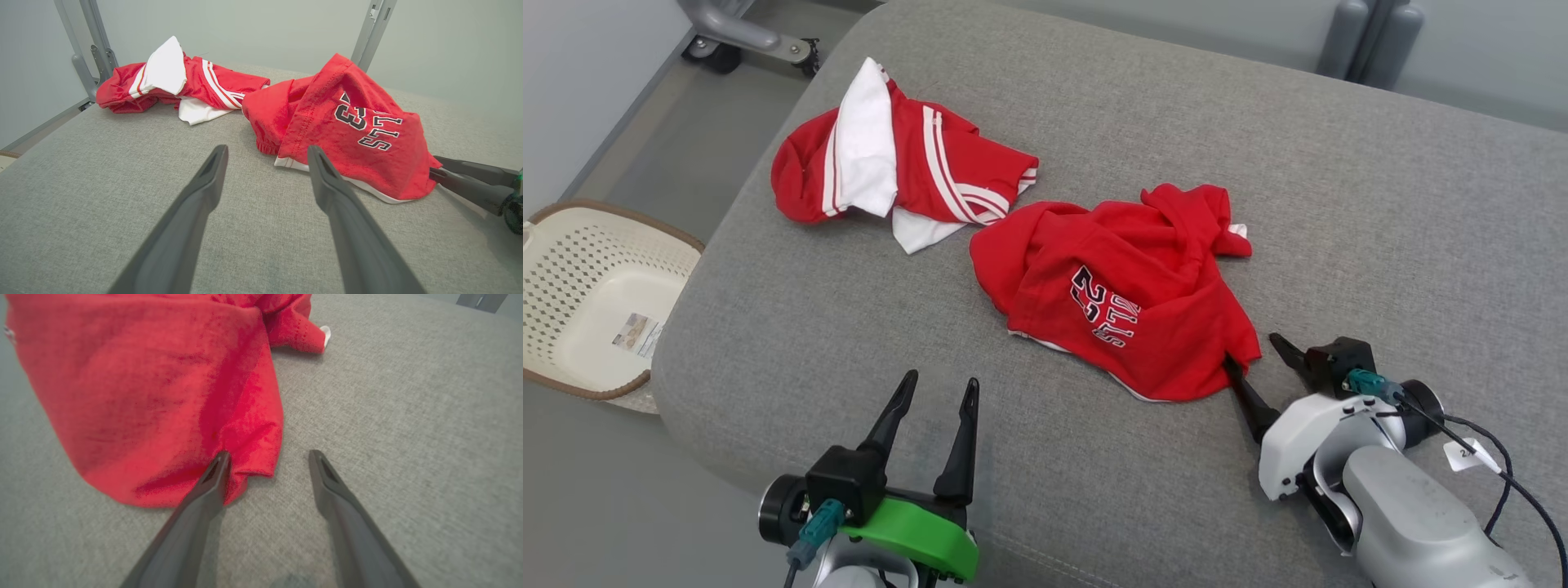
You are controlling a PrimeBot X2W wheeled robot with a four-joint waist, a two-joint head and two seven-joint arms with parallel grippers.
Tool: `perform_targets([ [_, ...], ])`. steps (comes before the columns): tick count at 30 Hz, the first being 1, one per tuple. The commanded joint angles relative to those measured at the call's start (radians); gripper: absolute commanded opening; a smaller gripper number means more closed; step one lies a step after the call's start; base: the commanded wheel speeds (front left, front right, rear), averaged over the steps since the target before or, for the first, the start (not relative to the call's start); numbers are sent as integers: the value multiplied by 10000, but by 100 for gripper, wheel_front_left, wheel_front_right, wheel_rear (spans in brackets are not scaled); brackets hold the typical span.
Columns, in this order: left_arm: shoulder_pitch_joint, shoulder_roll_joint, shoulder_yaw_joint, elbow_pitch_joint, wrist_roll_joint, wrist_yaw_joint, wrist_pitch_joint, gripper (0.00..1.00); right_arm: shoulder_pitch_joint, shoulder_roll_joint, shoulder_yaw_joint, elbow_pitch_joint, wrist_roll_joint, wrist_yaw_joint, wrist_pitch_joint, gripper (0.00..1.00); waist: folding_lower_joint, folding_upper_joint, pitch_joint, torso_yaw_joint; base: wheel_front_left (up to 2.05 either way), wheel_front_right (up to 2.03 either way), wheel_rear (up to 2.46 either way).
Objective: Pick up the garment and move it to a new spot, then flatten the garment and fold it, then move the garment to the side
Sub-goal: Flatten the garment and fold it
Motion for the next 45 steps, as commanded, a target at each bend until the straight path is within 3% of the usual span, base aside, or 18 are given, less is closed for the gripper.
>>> perform_targets([
  [1, 52, 13, 23, -60, -44, -9, -4, 100, 13, 67, 212, 201, 167, 7, 76, 0, 0, 0, 86, 188, 0, 0, 0],
  [6, 67, 13, 101, -204, -16, 42, -4, 100, -414, -395, -446, -786, 107, -4, 40, 0, 0, 0, -39, -96, 0, 0, 0],
  [14, 152, 16, 278, -161, 48, -82, -5, 100, 215, -784, -2101, -3570, -338, -2, 40, 0, 0, 0, -783, -1535, 0, 0, 0],
  [20, 119, 17, 202, -83, -10, -115, -5, 100, 541, -1020, -2679, -4694, -784, -2, 40, 0, 0, 0, -1130, -2271, 0, 0, 0],
  [23, 164, 21, 162, -33, -86, -124, -5, 100, 1079, -929, -2980, -4467, -974, -2, 43, 0, 0, 0, -1235, -2544, 0, 0, 0],
  [24, 195, 21, 158, -12, -98, -124, -5, 100, 1230, -836, -3033, -4182, -983, -2, 41, 22, 0, 0, -1259, -2627, 0, 0, 0],
  [26, 228, 19, 83, 52, -121, -163, -5, 100, 1355, -825, -3156, -3450, -1181, -2, 40, 100, 0, 0, -1259, -2746, 0, 0, 0],
  [29, 205, 19, 1, 127, -74, -200, -5, 100, 1537, -544, -3498, -2749, -1278, -1, 40, 100, 0, 0, -1245, -2914, 0, 0, 0],
  [32, 230, 20, 20, 197, -10, -246, -4, 100, 1751, -384, -3918, -2809, -1435, -1, 40, 100, 0, 0, -1306, -3175, 0, 0, 0],
  [39, 120, 19, 52, 400, 82, -378, -5, 100, 2576, 52, -4894, -4549, -2258, -1, 41, 100, 0, 0, -1558, -4345, 0, 0, 0],
  [45, -377, 20, -60, 946, -72, -403, -3, 100, 3230, 332, -4924, -5563, -2603, -1, 40, 100, 0, 0, -1285, -5650, 0, 0, 0],
])
